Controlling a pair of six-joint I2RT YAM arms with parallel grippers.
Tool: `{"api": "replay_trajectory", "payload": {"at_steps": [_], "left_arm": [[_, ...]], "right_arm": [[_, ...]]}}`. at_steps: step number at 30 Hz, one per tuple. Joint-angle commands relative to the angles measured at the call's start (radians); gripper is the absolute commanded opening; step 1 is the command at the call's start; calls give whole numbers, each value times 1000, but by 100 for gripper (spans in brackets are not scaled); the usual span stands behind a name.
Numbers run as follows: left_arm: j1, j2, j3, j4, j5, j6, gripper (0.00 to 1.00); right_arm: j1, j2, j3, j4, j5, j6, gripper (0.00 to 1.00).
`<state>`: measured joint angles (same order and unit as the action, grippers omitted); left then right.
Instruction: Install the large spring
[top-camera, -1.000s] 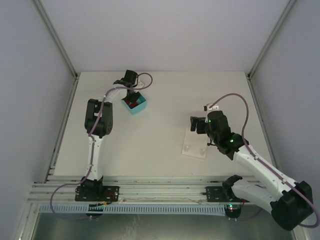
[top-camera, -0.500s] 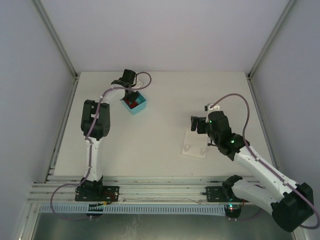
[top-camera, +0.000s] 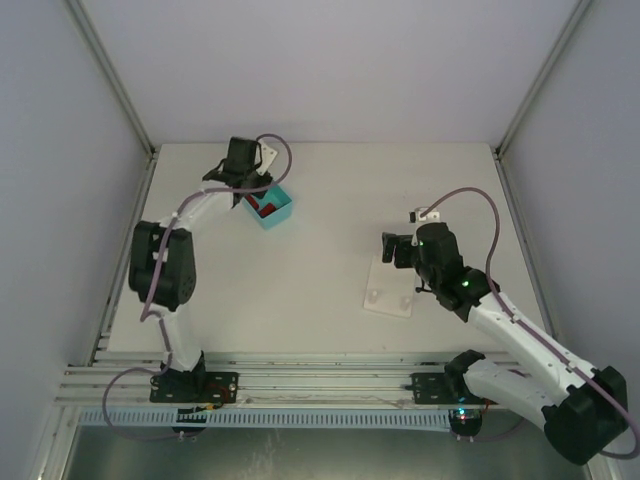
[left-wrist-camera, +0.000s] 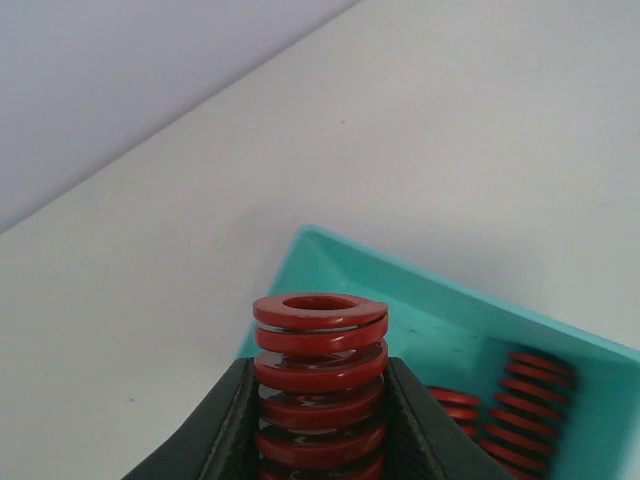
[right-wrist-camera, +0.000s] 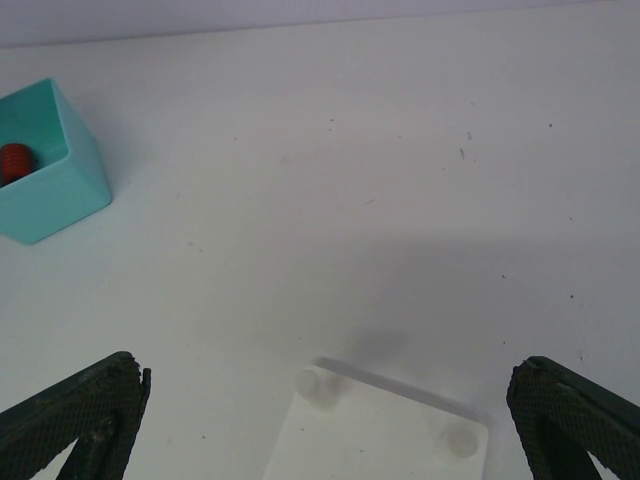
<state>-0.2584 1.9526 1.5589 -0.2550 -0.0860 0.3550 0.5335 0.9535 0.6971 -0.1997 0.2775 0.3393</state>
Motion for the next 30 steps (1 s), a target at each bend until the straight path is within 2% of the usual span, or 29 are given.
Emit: {"api": "replay_trajectory", "payload": {"at_steps": [1,8,12,15,18,21,26,30], "left_arm": [[-26,-170,-162,245,105,-116,0],[-110,-390,-495,604,230,-255,0],[-196,-475,-677,762,272,-246,0],[-273,-536,-815,920,317,-180,0],[-343,-586,-943,1063,312,-141,0],[-397,-622,-1042,1137,306,-103,0],[-537,-638,-1121,1173,129,13,0],[-577,-636,-1171,1245,94,30,0]], "right_arm": [[5,14,-2,-12,5,19,99],[4,55,31,-28,-24,39,99],[3,82,110,-93,-128,47,99],[3,123,212,-174,-259,63,100],[5,168,276,-211,-414,85,97],[6,223,319,-214,-551,108,90],[41,315,382,-214,-690,119,73],[92,367,419,-230,-774,80,72]]}}
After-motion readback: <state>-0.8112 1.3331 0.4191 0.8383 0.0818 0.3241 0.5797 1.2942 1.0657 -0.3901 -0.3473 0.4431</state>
